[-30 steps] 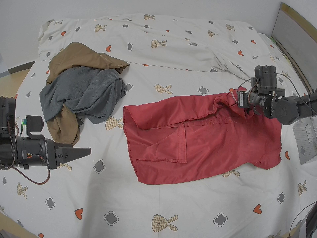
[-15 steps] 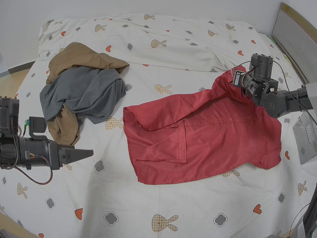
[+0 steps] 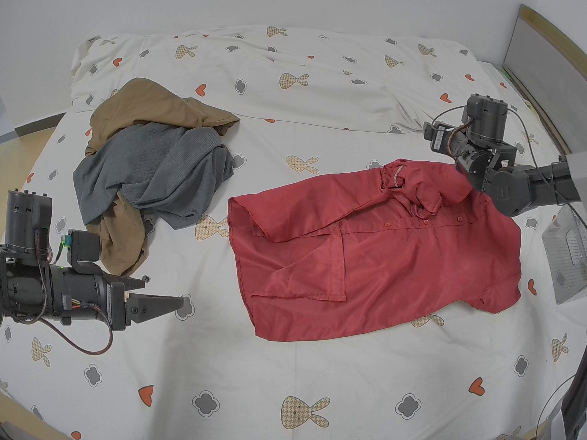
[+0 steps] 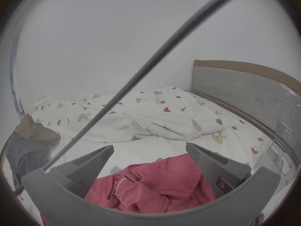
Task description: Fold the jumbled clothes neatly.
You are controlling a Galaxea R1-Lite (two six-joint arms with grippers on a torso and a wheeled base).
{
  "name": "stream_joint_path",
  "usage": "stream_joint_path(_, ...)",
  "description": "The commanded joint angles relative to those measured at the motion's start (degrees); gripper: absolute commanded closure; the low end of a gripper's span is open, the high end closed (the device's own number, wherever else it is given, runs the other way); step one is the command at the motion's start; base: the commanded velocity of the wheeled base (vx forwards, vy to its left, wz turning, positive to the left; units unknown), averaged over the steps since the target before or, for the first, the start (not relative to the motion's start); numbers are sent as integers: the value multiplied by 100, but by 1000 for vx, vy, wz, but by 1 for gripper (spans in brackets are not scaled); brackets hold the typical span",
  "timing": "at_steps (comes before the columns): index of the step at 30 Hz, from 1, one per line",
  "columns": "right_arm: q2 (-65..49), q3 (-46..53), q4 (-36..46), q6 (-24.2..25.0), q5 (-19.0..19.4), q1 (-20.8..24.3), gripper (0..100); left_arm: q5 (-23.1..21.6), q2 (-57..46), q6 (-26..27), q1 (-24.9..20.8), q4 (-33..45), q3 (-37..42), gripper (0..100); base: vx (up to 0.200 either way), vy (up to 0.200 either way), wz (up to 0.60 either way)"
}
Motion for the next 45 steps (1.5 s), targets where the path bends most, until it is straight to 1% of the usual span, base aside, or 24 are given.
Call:
stream_joint_path(1,-542,213,186,63,8,-182,0,190,53,-2,-308,-65,-41,0,0,0,0)
stream_joint_path(2,-806,538,371,300,43,-208,0,498,88,-2,-581,-74,-199,0,0,0,0)
stream_joint_path(3,-990,740,503,502,122,-208,0,726,141,-2,-739,-48,-313,0,0,0,0)
stream_joint_path(4,-1201,951,678,722,280,-208,0,999,220,-2,-924,-30,-445,0,0,0,0)
stream_joint_path(5,-1456,1188,933,1003,579,-208,0,1342,334,-2,-1170,-30,-577,0,0,0,0)
stream_joint_path(6,-1614,1329,1091,1170,799,-208,0,1570,413,7,-1319,-21,-647,0,0,0,0)
stream_joint_path(8,-2256,1760,1786,1794,1810,-217,0,2440,809,209,-1890,-21,-937,0,0,0,0)
stream_joint_path(9,-2511,1865,2023,1997,2214,-235,0,2783,1029,403,-2084,-21,-1060,0,0,0,0)
stream_joint_path(11,-2854,1953,2296,2234,2759,-278,0,3275,1424,807,-2295,-21,-1280,0,0,0,0)
stream_joint_path(12,-3056,1997,2410,2348,3093,-375,0,3609,1714,1141,-2435,-30,-1473,0,0,0,0)
stream_joint_path(13,-3109,2006,2419,2375,3181,-402,0,3715,1802,1247,-2479,-39,-1543,0,0,0,0)
stream_joint_path(14,-3232,2050,2427,2419,3374,-463,0,3934,2048,1519,-2585,-21,-1798,0,0,0,0)
stream_joint_path(17,-3416,2129,2427,2419,3453,-481,0,4084,2523,1879,-2725,40,-2440,0,0,0,0)
stream_joint_path(20,-3522,2304,2410,2419,3488,-472,0,4084,2874,1923,-2822,550,-3169,0,0,0,0)
stream_joint_path(21,-3530,2340,2401,2419,3488,-472,0,4093,2918,1932,-2822,655,-3266,0,0,0,0)
stream_joint_path(24,-3530,2603,2392,2419,3480,-507,0,4093,3270,1941,-2822,1227,-3881,0,0,0,0)
stream_joint_path(26,-3522,2621,2392,2419,3471,-533,0,4093,3375,1941,-2822,1306,-4031,0,0,0,0)
stream_joint_path(29,-3539,2586,2392,2419,3480,-569,0,4154,3736,2143,-2822,1315,-4321,0,0,0,0)
stream_joint_path(33,-3741,2621,2401,2410,3480,-560,0,4629,4272,2196,-2936,1315,-4734,0,0,0,0)
stream_joint_path(34,-3785,2630,2401,2410,3480,-560,0,4690,4395,2196,-2954,1315,-4857,0,0,0,0)
stream_joint_path(40,-3882,2630,2401,2410,3480,-560,0,4717,4861,2336,-2901,1367,-5428,0,0,0,0)
stream_joint_path(45,-3873,2638,2401,2392,3480,-507,0,4717,4975,2372,-2760,1789,-5841,0,0,0,0)
